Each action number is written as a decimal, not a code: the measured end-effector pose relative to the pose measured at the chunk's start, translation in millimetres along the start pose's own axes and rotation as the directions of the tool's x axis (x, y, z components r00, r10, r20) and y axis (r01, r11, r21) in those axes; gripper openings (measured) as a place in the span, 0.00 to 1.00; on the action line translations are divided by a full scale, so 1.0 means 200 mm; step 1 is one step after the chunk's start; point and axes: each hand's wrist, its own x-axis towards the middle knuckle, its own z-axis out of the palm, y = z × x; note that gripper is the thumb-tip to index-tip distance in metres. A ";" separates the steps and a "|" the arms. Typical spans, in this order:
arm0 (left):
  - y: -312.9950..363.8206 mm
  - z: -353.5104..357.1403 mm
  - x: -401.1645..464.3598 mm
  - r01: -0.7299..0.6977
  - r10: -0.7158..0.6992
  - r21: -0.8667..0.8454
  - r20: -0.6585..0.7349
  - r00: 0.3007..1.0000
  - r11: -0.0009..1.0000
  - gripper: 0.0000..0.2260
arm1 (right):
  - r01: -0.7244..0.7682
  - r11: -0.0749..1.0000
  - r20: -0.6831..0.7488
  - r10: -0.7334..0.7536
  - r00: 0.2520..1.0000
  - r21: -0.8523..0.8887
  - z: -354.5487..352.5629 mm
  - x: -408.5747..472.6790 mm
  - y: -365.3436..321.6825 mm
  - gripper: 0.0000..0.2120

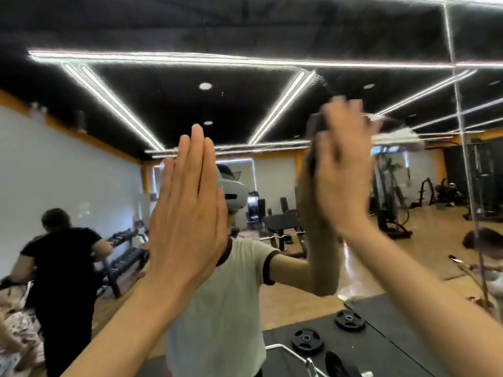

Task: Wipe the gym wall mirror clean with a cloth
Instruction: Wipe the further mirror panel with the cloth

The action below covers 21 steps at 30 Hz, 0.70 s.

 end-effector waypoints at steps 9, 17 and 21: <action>0.11 0.11 0.11 -0.007 0.008 0.038 -0.022 1.000 0.999 0.26 | 0.148 0.987 0.200 -0.133 0.971 -0.064 -0.16 0.17 0.34 0.20; 0.12 0.09 0.11 0.025 -0.026 0.080 0.022 0.999 0.996 0.26 | -0.032 0.999 0.081 0.033 0.996 -0.019 -0.03 0.22 0.23 0.16; 0.13 0.10 0.12 0.021 -0.021 0.066 0.006 1.000 0.998 0.26 | 0.480 0.876 0.171 -0.480 0.861 0.045 0.22 0.18 -0.07 0.18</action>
